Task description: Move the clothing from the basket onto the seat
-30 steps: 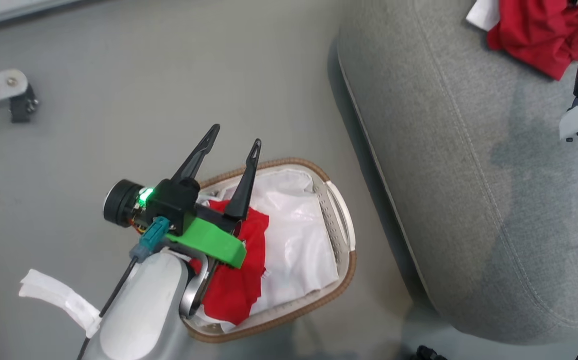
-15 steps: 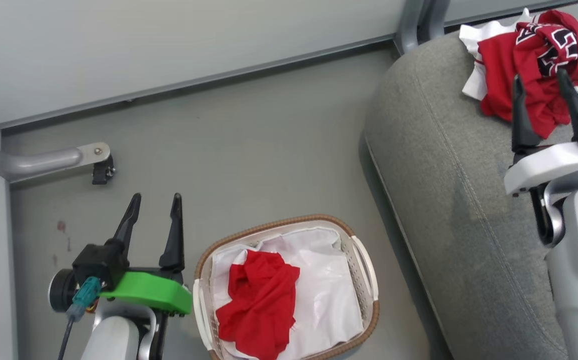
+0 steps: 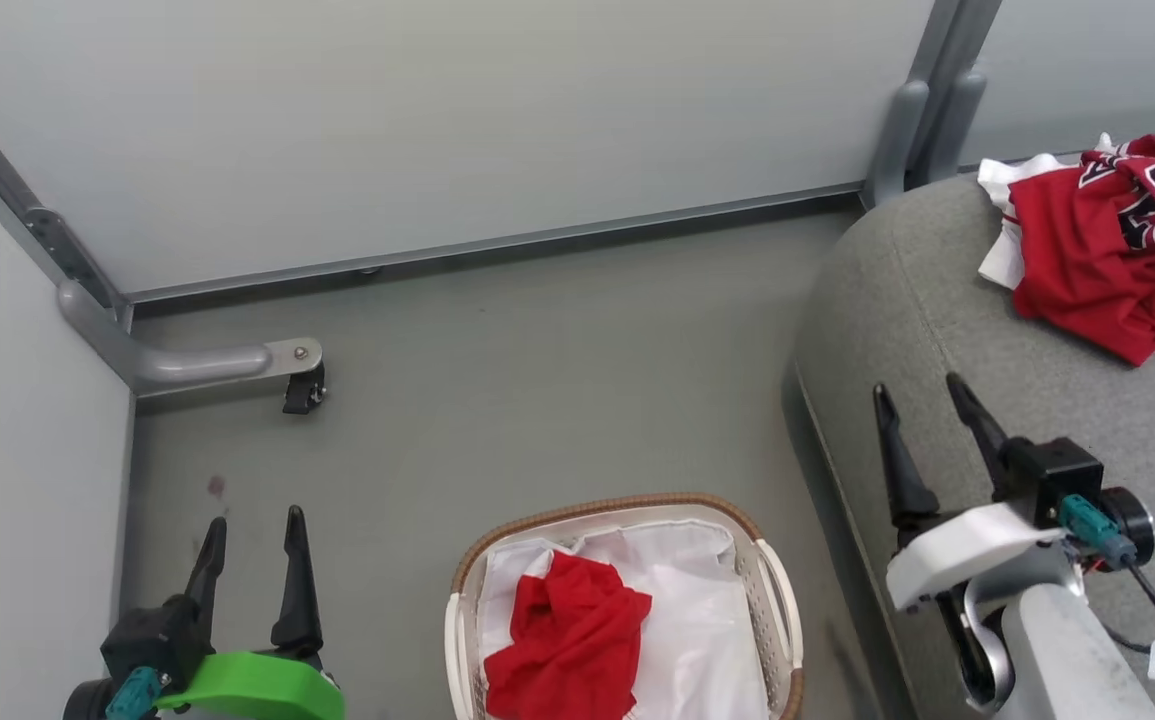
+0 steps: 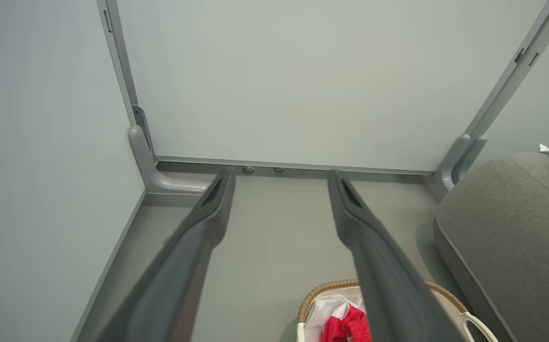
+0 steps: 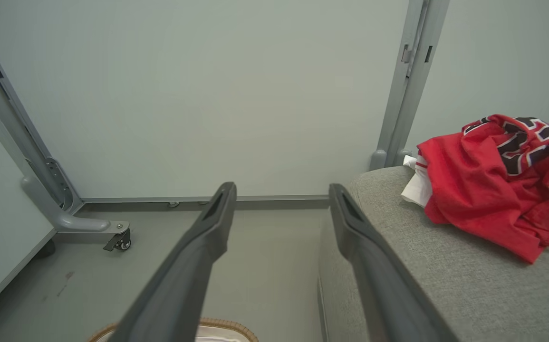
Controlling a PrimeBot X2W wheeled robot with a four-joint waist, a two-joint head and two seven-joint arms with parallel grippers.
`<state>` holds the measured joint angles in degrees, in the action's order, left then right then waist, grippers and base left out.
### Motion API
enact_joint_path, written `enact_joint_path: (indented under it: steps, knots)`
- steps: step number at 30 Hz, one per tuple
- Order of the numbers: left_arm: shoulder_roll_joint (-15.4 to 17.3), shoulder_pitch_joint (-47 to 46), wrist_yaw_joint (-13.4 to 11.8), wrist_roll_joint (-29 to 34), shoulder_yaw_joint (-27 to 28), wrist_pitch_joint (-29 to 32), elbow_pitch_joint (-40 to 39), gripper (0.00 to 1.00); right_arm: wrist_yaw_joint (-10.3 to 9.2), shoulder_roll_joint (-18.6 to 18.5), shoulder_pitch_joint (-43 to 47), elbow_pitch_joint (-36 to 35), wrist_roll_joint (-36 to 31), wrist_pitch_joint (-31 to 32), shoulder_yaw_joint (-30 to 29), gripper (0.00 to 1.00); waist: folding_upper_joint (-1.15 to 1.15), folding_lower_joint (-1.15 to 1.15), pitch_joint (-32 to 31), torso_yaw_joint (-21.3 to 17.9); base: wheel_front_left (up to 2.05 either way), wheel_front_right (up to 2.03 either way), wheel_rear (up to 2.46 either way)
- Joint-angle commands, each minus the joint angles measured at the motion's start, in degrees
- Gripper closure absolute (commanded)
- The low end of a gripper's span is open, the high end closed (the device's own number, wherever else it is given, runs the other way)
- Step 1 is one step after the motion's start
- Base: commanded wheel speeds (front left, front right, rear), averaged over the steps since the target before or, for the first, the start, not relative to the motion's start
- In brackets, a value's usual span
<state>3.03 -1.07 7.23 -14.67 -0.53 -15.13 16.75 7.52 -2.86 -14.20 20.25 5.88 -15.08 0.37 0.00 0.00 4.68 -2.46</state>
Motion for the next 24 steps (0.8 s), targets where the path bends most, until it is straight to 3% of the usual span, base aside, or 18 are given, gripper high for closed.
enact_joint_path:
  steps: [1, 24]
  knots:
    - [-0.06, 1.22, 0.21, -0.27, 0.07, -0.03, 0.11, 0.00, -0.06, -0.14, 1.85, -0.51, 1.70, -0.14, 0.83, 0.00, 0.00, 0.00, -1.52, 1.28, 0.00, 0.00, 0.00]
    - [-0.10, 1.39, 0.34, -1.82, -2.78, -0.03, 1.98, 0.00, -0.06, -0.13, 5.49, 0.08, 5.60, -0.14, 3.22, 0.00, 0.00, 0.00, -3.75, 1.96, 0.00, 0.00, 0.00]
